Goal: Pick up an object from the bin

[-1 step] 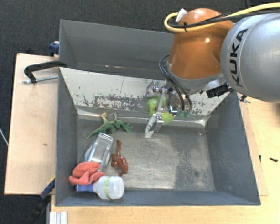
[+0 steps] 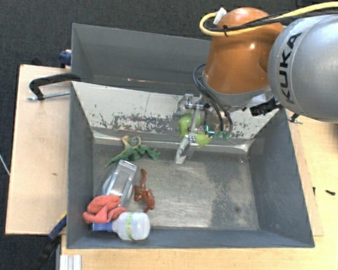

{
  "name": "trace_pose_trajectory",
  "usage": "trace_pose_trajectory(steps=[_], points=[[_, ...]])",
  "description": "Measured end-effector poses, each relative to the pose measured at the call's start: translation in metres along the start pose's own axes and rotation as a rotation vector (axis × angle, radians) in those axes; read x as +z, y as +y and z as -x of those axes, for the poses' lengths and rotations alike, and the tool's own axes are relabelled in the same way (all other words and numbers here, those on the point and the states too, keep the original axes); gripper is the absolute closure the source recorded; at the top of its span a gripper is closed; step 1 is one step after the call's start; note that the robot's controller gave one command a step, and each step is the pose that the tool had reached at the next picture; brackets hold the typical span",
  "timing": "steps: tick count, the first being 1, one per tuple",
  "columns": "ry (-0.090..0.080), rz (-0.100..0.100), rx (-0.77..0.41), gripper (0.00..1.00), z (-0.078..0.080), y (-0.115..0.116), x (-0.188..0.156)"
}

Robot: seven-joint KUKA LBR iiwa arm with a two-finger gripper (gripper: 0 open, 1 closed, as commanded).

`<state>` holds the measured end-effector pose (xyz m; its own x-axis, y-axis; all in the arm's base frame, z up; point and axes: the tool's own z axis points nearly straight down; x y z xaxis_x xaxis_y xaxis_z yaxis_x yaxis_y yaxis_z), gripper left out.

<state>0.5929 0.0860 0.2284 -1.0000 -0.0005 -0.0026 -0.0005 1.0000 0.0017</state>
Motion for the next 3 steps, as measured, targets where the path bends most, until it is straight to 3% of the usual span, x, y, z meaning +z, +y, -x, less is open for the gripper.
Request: trace_pose_trajectory(steps=[1, 2, 3], points=[[-0.006, 0.0, 0.064, 0.0, 0.002, 0.018, 0.041], [0.001, 0.0, -0.061, 1.0, -0.01, 0.063, 0.113], [0.001, 0.0, -0.06, 0.0, -0.01, 0.063, 0.113]])
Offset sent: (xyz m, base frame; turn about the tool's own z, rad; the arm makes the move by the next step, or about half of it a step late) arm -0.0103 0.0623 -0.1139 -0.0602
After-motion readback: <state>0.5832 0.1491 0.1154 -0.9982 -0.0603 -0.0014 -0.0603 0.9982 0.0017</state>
